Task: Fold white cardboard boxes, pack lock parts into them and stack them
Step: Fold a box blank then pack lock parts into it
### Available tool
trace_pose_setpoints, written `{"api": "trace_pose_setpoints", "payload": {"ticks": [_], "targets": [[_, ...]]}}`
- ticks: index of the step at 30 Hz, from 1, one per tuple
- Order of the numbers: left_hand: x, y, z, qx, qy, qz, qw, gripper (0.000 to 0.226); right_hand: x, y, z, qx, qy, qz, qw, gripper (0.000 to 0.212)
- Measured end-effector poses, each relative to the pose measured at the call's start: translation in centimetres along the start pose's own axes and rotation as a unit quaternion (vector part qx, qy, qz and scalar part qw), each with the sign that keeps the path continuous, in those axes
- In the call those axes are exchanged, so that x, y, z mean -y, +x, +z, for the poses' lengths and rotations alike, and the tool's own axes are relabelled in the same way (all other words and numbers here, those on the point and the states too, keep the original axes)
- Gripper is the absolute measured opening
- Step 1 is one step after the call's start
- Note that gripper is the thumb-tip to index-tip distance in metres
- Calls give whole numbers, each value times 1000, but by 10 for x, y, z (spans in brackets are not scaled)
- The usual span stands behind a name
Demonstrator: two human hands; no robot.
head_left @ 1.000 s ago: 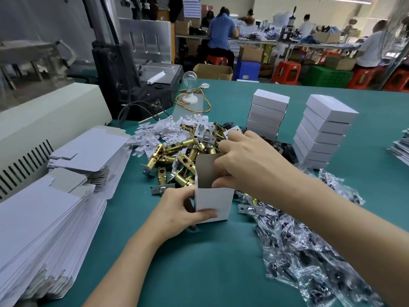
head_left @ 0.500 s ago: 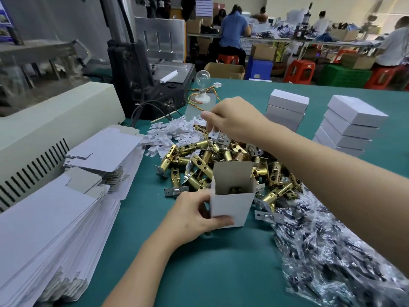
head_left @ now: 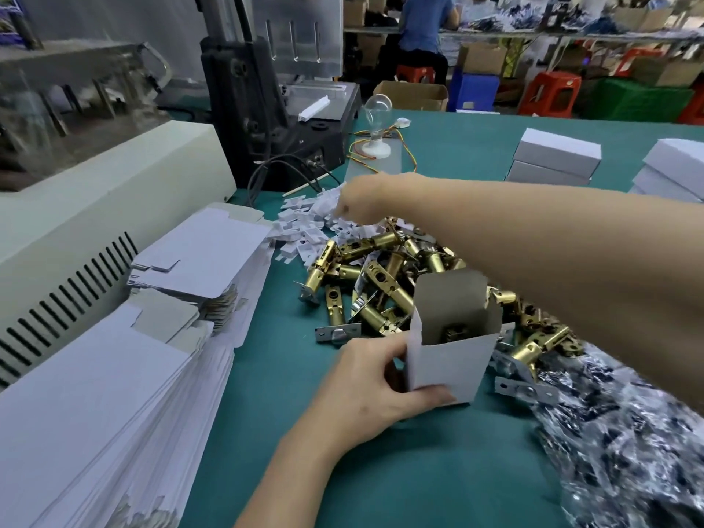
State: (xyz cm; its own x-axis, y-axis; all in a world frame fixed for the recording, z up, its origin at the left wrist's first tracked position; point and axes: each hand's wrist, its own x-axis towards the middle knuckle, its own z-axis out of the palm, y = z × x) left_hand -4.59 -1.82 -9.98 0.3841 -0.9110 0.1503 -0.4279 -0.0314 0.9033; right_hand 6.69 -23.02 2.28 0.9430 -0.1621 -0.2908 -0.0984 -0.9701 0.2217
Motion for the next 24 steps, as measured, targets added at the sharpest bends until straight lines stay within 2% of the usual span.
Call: {"api": "trace_pose_setpoints", "payload": {"ticks": [2,5,8,10,12,15,18,21,24], "targets": [[0,0,1,-5,7,-4,1000,38,-1,4,6,14,19,7,1000,38],[0,0,1,1,6,-11,1000,40,-5,8,11,-12,68,34,997,31],[-1,1,0,2,0,-9,1000,39,-8,7,8,-89,96,55,990,36],[-1,1,-1,4,-3,-5,1000,39,-10,1,2,-169,148,62,972,30],[-2,1,-1,6,-6,-1,1000,39,-14,-5,-3,-244,207,48,946,25],[-3,1,-1,6,-4,3,1000,38,-19,-22,-11,-296,307,54,903,22],[-3,1,-1,4,-2,-2,1000,39,-22,-48,-17,-342,430,70,833,19],[-3,1,-2,-1,2,-9,1000,42,-23,-88,-18,-345,528,32,775,23],[-4,1,-2,2,-9,-11,1000,43,-23,-133,-12,-332,584,-15,740,26]]}}
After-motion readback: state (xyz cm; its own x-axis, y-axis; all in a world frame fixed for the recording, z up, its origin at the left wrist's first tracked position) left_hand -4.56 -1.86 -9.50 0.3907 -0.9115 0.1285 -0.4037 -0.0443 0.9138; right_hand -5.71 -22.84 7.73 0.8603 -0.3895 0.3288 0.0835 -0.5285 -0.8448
